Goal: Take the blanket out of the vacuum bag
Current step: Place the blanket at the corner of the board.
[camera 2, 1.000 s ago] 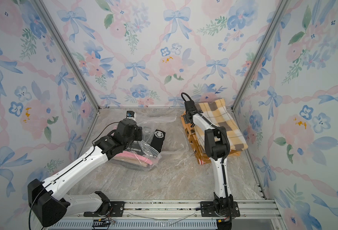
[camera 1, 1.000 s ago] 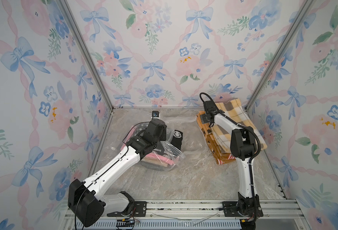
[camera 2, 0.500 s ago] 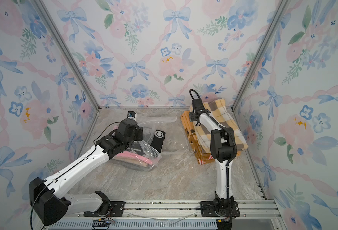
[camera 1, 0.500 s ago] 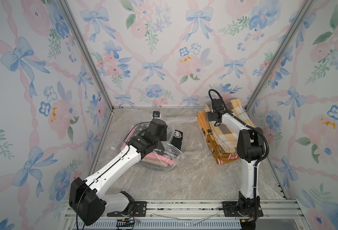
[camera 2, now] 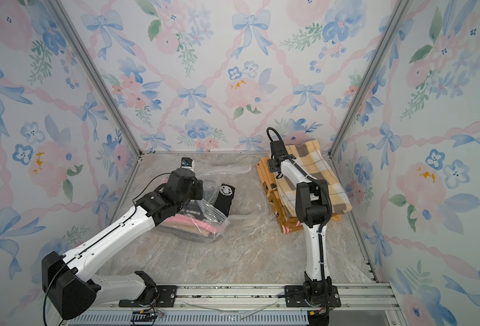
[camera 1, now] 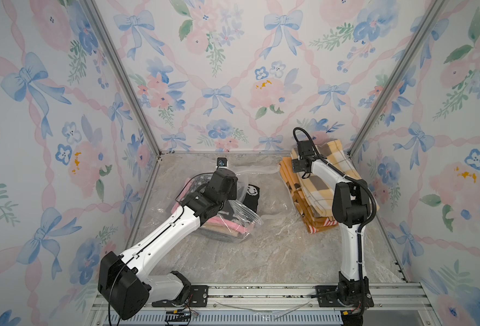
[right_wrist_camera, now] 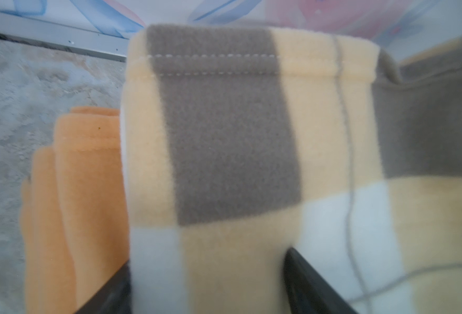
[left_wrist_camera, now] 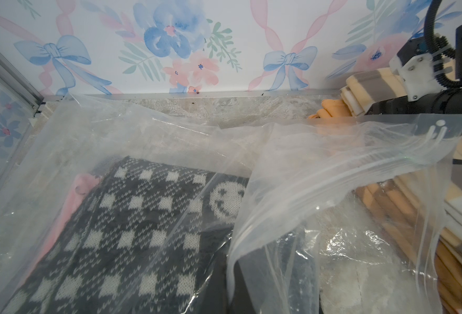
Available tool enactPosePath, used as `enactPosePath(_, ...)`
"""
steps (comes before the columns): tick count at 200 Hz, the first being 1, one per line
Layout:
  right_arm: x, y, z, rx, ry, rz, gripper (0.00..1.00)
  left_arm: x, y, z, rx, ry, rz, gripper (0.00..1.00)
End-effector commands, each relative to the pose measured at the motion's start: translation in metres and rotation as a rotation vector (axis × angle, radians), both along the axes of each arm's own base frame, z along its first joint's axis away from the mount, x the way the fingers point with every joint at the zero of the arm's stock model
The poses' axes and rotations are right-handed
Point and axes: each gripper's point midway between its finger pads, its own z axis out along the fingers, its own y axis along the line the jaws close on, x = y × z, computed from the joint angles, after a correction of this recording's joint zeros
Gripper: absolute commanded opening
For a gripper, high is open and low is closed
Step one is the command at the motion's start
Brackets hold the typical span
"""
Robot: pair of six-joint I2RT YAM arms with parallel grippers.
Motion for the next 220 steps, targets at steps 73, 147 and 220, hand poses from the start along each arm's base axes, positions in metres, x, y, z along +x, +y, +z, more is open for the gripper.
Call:
enactPosePath(73, -0.008, 0.027, -0.022, -0.06, 0.099, 0.065, 0.75, -0.001, 0.003, -0.009, 0.013, 0.027, 0.007, 0.0)
enactPosePath(147, -0.013, 0.025, -0.039, -0.115, 0.184, 0.077, 0.76, 0.0, 0.002, -0.012, 0.011, 0.033, 0.008, 0.0)
enactPosePath(220, -0.011, 0.019, -0.01, -0.097, 0.118, 0.026, 0.0, -0.005, 0.005, -0.009, 0.001, 0.025, 0.007, 0.0)
